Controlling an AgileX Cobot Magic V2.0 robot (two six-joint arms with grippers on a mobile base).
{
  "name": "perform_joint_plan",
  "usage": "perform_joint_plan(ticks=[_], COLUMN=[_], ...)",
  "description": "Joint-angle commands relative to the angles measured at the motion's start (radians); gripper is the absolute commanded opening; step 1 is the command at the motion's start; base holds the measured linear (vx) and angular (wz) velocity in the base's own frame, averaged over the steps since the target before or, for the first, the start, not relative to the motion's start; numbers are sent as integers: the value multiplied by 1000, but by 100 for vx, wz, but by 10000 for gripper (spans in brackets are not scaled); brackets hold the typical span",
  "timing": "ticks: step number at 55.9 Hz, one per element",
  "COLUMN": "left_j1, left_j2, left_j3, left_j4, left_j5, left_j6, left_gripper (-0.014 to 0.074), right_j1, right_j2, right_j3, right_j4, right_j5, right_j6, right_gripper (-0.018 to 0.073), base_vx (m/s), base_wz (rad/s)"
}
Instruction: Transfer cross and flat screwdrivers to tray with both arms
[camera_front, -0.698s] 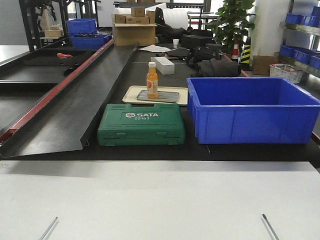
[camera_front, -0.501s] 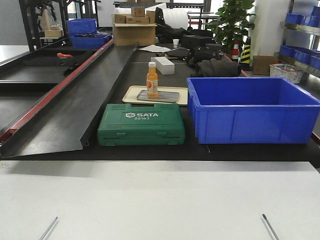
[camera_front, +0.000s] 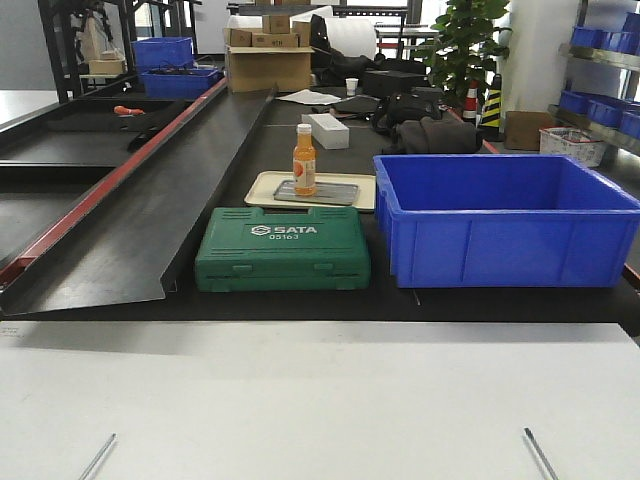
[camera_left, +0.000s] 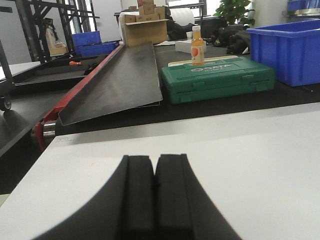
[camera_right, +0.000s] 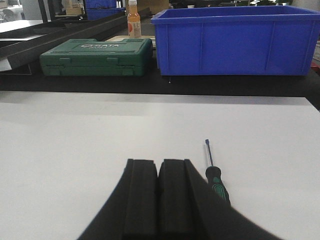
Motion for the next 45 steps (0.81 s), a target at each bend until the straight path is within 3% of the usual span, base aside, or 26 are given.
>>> perform_joint_plan(ticks=[1,7,13,21,34,45], left_j1=[-2,-2,-2,-2,-2,-2], left_j2=[-12,-12,-12,47,501,800], left_j3=[-27,-29,-76,-261,-638,-781], left_j4=[-2,-7,-51,-52,-52,-53], left_j5=[-79,-166,-250,-209,-67,-116], left_j6=[-9,-10,-123,-131,-131,-131], left_gripper=[0,0,0,0,0,0], right_j1=[-6,-6,-6,-6,-6,-6], right_j2=[-5,-5,-5,59,472,766], right_j3=[7,3,-52,-260,-647,-770], right_j4=[-7,-7,-7,-8,-11,-10], right_j5=[-99,-166,-245,-244,-193,-195], right_j6=[-3,-3,-3,-23,-134,-134], right_gripper=[-5,-5,-5,-5,-5,-5], base_vx=[0,0,0,0,0,0], base_wz=[0,0,0,0,0,0])
